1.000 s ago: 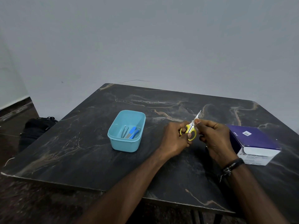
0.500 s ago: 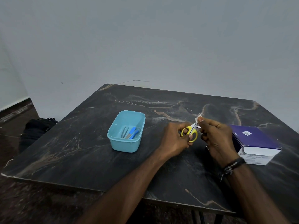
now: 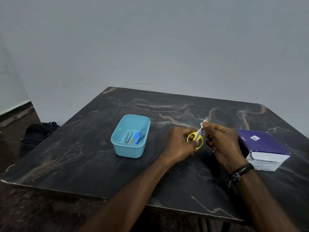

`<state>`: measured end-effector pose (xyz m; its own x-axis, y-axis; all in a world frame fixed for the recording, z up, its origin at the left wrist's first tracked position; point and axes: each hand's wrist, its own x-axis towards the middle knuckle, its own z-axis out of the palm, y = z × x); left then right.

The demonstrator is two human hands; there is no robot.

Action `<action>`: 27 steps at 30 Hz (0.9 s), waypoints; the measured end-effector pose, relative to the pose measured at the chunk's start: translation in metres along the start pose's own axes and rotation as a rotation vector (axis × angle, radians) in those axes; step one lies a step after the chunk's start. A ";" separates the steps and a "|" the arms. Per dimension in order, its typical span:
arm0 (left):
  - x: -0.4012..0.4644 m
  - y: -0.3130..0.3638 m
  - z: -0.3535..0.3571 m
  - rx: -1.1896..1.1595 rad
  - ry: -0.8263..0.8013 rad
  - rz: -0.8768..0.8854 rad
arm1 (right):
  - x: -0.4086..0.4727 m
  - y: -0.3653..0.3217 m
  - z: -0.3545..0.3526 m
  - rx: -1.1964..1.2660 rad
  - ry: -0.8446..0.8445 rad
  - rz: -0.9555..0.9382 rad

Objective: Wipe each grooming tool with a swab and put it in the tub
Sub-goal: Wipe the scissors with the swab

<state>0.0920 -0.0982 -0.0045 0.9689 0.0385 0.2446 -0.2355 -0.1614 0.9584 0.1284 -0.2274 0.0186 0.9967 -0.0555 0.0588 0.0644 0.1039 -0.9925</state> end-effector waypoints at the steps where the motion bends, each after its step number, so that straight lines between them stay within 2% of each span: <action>1: 0.000 0.000 -0.001 -0.003 0.009 0.009 | -0.001 0.000 0.001 -0.015 -0.014 0.007; 11: -0.001 0.002 0.001 0.017 -0.011 -0.018 | -0.002 -0.004 0.000 0.048 0.049 -0.015; 19: -0.003 0.009 -0.001 0.004 0.080 0.028 | -0.008 -0.007 0.003 0.012 -0.097 0.030; 27: -0.006 0.012 0.000 0.026 0.024 0.017 | -0.002 -0.006 -0.001 0.078 0.014 -0.019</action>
<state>0.0840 -0.1002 0.0052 0.9626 0.0589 0.2643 -0.2493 -0.1876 0.9501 0.1262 -0.2287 0.0245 0.9945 -0.0724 0.0754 0.0874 0.1800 -0.9798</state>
